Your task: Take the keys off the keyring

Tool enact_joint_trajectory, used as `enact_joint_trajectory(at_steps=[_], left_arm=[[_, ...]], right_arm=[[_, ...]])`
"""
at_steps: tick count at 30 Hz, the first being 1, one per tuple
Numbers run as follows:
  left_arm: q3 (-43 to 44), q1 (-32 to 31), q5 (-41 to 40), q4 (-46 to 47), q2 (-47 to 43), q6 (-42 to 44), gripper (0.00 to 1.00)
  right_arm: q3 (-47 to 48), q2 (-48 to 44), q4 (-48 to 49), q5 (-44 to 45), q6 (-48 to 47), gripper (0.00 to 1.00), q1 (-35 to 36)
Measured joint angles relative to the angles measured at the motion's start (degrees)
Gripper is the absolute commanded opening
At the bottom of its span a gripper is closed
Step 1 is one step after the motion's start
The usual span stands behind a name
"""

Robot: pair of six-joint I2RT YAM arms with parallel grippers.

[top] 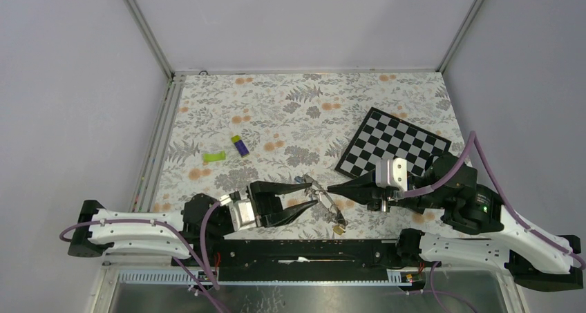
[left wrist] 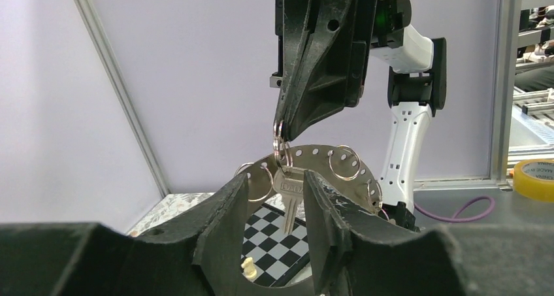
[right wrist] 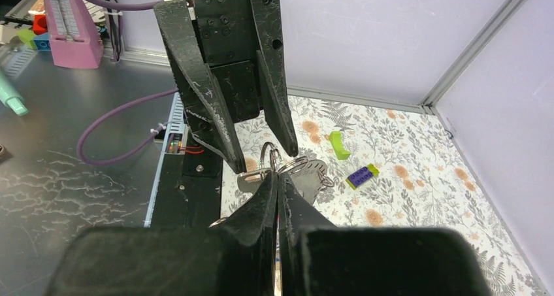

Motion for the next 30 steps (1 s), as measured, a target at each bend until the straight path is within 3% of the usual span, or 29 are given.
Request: enact_joint_trajectory(at_steps=[14,30], left_arm=[[0.0,0.0,-0.9,2.9,2.3,-1.5,0.4],[0.1,0.0,-0.7,3.8,3.4,-2.1,0.23]], right_arm=[[0.0,0.0,0.0,0.6,-1.2,0.0,0.0],[0.0,0.0,-1.9,0.5,-1.9,0.0,0.0]])
